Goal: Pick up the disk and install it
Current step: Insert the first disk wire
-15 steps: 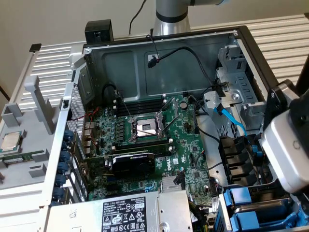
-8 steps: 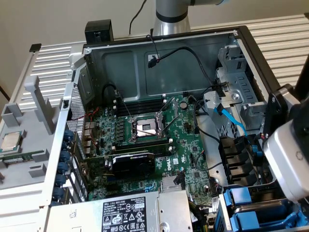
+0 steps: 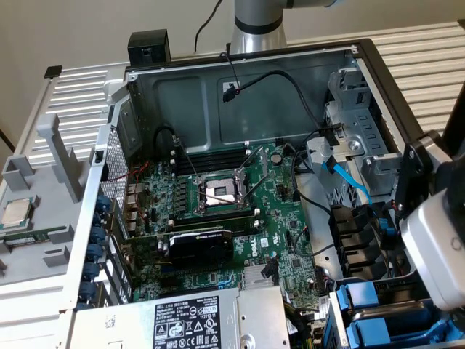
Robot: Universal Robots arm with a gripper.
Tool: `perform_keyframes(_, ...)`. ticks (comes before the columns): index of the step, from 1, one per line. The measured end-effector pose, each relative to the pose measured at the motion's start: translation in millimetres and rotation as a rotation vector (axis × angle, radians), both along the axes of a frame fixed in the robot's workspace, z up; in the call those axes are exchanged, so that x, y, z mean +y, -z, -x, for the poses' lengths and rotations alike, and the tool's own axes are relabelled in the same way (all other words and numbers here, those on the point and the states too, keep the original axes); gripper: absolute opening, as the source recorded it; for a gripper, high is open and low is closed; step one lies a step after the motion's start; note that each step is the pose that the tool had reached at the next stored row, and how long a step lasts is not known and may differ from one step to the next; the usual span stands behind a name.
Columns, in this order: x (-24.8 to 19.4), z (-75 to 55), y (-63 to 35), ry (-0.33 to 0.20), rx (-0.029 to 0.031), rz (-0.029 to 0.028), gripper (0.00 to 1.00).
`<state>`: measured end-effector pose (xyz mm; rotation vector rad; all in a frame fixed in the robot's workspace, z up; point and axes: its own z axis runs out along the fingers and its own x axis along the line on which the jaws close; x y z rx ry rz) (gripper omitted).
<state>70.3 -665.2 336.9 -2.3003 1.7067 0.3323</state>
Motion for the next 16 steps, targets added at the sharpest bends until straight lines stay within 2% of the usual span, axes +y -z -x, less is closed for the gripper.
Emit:
perform_keyframes(4, -0.8, -2.5, 0.5, -0.007, 0.0074, -0.0064, 0.43)
perform_keyframes(11, -4.9, -4.8, 1.4, -0.014, 0.0169, -0.0240, 0.43)
perform_keyframes(14, -6.7, -5.6, 1.6, -0.016, 0.0235, -0.0312, 0.41)
perform_keyframes(15, -7.3, -6.1, 1.7, -0.017, 0.0264, -0.0334, 0.34)
perform_keyframes(16, -7.9, -6.5, 1.8, -0.018, 0.0293, -0.0353, 0.34)
